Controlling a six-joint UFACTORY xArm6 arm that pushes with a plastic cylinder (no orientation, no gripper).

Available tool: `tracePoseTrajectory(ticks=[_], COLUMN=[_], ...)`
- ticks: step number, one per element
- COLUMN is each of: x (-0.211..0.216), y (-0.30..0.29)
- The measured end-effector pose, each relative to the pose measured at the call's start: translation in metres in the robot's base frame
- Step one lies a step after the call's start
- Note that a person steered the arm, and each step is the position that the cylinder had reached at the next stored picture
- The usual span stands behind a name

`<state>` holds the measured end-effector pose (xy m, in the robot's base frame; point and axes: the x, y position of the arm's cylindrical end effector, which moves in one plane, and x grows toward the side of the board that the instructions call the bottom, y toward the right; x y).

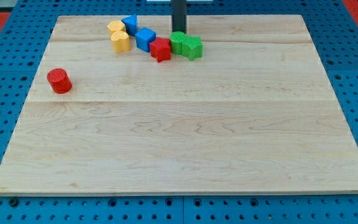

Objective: Move the green circle to the right side of the green star

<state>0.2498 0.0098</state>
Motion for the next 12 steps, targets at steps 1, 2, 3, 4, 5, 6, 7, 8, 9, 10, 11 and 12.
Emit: tracePoseTrajectory(ticks=[1,2,3,4,5,6,7,8,9,10,11,12], x=[0.011,-0.010,-0.012,0.015,0.033,0.033,0.033,0.034,0.034,0.034,0.038,0.064], y=[0.002,-0.031,-0.058,-0.061,-0.058,-0.031,-0.012,0.009,0.020,0.021,0.045,0.077])
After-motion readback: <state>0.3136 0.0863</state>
